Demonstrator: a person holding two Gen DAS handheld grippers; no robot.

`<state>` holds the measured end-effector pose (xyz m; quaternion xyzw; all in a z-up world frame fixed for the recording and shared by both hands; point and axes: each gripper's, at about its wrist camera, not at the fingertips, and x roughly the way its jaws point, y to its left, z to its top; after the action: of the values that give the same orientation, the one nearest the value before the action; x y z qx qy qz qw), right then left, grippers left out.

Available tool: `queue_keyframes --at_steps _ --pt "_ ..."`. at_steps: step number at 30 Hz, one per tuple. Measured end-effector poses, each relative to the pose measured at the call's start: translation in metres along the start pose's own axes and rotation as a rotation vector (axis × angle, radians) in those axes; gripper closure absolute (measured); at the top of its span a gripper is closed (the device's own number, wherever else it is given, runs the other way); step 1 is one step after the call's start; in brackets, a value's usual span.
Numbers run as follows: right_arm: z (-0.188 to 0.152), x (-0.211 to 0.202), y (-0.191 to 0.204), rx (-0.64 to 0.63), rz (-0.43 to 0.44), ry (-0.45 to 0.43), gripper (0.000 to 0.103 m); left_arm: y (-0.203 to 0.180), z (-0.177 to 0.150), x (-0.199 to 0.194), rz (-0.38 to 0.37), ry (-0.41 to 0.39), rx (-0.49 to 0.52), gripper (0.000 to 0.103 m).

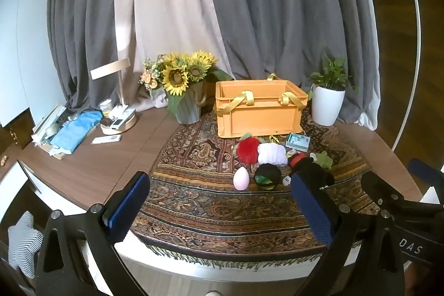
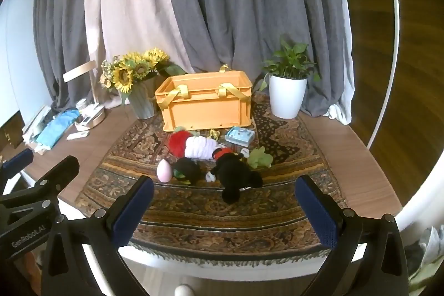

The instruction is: Organize soft objects

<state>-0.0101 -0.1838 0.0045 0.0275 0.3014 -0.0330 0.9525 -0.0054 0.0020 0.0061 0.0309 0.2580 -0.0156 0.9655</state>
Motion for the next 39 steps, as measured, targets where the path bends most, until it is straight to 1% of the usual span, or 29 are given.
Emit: queue_keyframes --at_steps 20,25,33,39 --pt "0.0 -0.009 -0.002 0.001 -0.005 -0.015 0.001 0.002 0.003 -0.004 0.001 -0.006 -0.003 0.0" --pt "0.0 -0.01 -0.004 0.003 -0.016 -0.021 0.001 0.003 0.008 -0.011 0.019 -0.016 -0.001 0.0" --pt "0.0 -0.01 -0.004 0.002 -0.023 -0.026 0.001 0.004 0.012 -0.017 0.022 -0.019 -0.002 0.0" --pt "0.0 -0.01 -0.003 0.003 -0.024 -0.026 0.001 0.005 0.01 -0.017 0.021 -0.021 -0.001 0.0"
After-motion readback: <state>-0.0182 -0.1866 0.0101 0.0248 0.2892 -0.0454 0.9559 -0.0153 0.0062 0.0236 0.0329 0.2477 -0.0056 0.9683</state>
